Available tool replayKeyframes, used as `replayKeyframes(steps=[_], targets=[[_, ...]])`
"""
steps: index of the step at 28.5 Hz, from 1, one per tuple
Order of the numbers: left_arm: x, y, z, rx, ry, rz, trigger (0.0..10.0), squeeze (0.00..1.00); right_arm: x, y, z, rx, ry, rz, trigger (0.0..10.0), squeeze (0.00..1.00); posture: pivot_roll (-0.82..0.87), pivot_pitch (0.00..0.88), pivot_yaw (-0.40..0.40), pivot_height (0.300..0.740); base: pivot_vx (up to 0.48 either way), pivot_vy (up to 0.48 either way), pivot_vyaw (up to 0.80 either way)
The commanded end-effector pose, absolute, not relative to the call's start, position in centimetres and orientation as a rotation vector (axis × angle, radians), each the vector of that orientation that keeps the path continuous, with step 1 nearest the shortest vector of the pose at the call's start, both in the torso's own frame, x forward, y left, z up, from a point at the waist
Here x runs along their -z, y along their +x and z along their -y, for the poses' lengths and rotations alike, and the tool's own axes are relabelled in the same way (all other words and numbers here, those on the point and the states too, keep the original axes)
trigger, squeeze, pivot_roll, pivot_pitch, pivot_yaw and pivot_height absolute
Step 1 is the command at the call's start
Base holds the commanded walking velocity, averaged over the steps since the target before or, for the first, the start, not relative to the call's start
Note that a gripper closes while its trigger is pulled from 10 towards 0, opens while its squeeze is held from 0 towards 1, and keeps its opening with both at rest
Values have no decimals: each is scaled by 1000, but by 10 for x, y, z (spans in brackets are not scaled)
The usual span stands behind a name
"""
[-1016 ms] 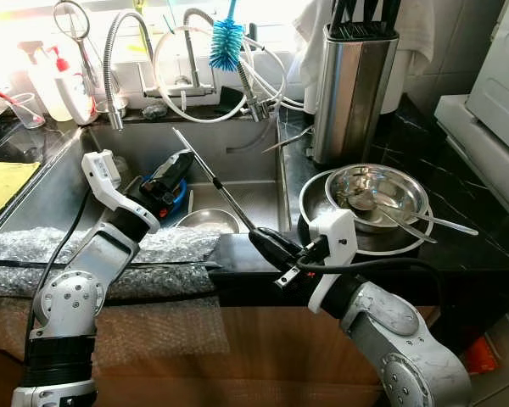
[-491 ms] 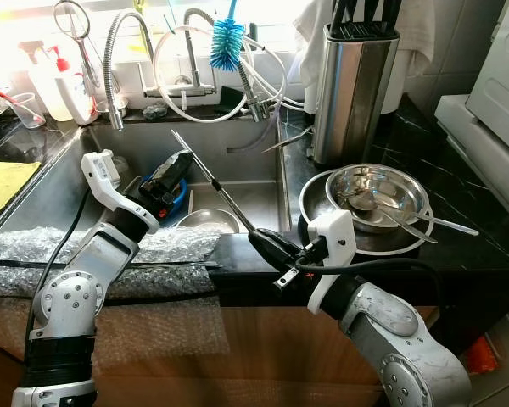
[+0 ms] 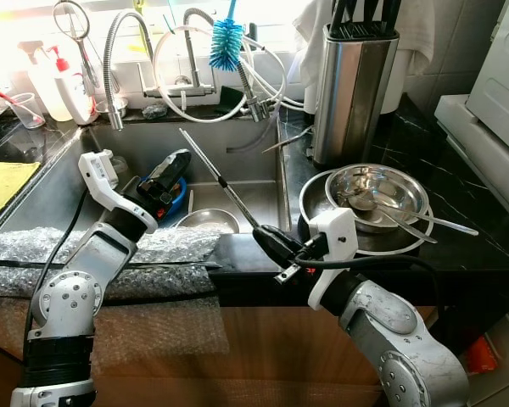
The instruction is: Kitchen organization
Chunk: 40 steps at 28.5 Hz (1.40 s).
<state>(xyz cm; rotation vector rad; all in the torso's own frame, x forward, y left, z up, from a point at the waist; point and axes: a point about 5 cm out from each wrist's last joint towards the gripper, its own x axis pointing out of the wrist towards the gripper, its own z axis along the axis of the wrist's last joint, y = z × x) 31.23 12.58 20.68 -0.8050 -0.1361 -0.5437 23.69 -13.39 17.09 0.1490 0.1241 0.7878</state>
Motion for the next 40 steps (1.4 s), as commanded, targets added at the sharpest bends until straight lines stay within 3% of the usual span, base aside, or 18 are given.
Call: replayKeyframes(steps=[1, 17, 18, 19, 20, 40], targets=[[-211, 311, -127, 560, -803, 147, 10000, 0, -174, 236, 129, -824, 150, -111, 10000, 0, -151, 0, 91, 740, 0, 0, 0], [-209, 311, -125, 559, -808, 144, 10000, 0, -174, 232, 124, -875, 144, -114, 10000, 0, -151, 0, 88, 740, 0, 0, 0], [-209, 311, -125, 557, -808, 145, 8980, 0, -174, 232, 124, -876, 144, -114, 10000, 0, -150, 0, 87, 740, 0, 0, 0], [-209, 311, -125, 556, -809, 145, 3922, 0, -174, 232, 124, -877, 144, -114, 10000, 0, -150, 0, 87, 740, 0, 0, 0], [-209, 311, -126, 555, -811, 147, 0, 0, -174, 232, 124, -879, 144, -113, 10000, 0, -150, 0, 87, 740, 0, 0, 0], [-210, 311, -126, 572, -890, 142, 0, 0, -171, 232, 122, -879, 153, -120, 10000, 0, -151, 0, 88, 740, 0, 0, 0]])
